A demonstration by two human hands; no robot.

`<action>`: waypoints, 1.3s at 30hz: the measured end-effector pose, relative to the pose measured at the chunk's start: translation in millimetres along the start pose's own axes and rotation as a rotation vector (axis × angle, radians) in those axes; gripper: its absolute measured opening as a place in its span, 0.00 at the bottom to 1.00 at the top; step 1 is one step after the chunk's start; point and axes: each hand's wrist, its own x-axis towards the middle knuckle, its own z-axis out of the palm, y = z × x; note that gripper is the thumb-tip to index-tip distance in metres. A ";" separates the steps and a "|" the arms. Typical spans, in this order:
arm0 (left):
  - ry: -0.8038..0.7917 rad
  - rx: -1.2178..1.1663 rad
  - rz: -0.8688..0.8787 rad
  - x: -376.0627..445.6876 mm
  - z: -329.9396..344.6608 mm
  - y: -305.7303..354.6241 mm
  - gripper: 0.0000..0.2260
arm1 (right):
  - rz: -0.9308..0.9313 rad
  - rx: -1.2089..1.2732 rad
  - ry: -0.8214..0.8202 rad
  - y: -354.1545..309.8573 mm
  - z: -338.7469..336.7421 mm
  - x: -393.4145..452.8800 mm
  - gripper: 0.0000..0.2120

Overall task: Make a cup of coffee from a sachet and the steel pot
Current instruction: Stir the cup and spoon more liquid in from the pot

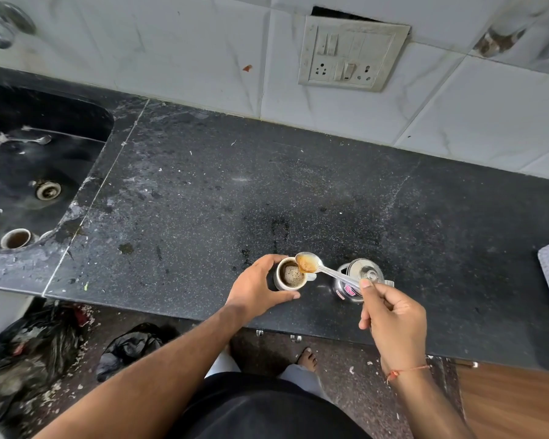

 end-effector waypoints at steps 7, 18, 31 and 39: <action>-0.003 0.009 -0.010 0.1 -0.1 0.8 0.33 | -0.153 -0.076 0.039 -5.7 -2.2 -9.4 0.14; -0.004 0.010 -0.005 -0.4 -1.2 1.0 0.34 | -0.791 -0.654 0.149 4.3 0.0 -5.3 0.10; 0.011 -0.004 0.007 1.3 3.0 -3.2 0.35 | -0.949 -0.981 -0.119 8.8 42.5 26.9 0.16; 0.014 -0.007 0.013 0.3 1.5 -0.7 0.34 | -0.982 -1.052 -0.099 -3.3 61.0 53.7 0.15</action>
